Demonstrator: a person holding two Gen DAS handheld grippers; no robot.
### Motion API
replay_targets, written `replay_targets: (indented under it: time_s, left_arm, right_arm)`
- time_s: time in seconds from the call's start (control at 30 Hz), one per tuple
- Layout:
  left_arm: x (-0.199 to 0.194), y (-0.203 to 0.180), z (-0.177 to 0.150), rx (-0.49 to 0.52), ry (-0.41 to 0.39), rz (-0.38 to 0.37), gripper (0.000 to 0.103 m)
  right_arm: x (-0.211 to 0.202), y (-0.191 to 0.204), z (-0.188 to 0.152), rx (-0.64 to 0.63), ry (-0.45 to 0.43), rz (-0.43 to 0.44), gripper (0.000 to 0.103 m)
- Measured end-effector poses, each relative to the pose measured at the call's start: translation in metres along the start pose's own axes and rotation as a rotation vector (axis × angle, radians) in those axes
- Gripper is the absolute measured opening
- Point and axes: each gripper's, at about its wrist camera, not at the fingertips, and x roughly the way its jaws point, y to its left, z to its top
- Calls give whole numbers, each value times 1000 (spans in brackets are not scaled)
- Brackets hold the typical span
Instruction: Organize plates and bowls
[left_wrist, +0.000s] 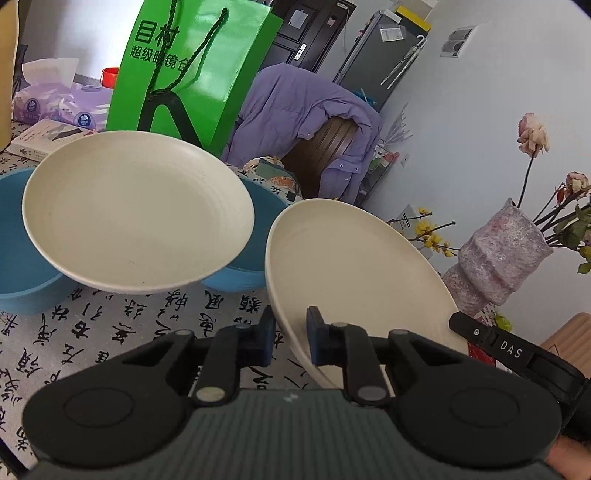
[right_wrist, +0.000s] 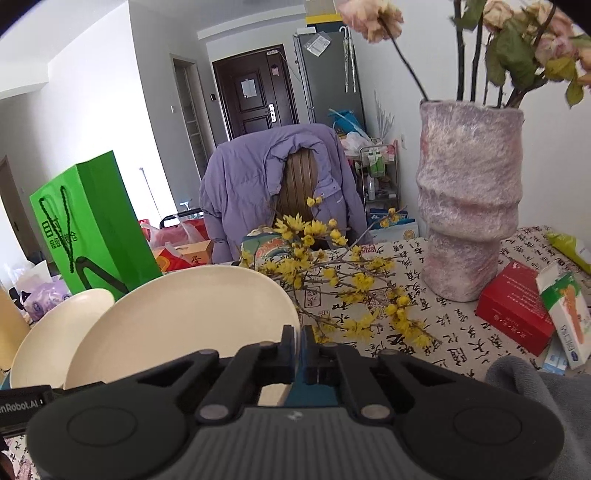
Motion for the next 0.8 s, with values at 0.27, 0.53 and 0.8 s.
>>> replay_targets:
  time_s: [0.27,0.53,0.8]
  left_arm:
    - [-61,0,-22,20,0,-46,18]
    - [-138,17,-64,57,-25,-61,18]
    - [-200,39,-112,92,-65,-46,18]
  right_arm:
    - [-74,1,-14,2,-42,23,4]
    - [-151,13,-52,18,-58,75,4]
    - [-214,28,-106,7,-78,107,5]
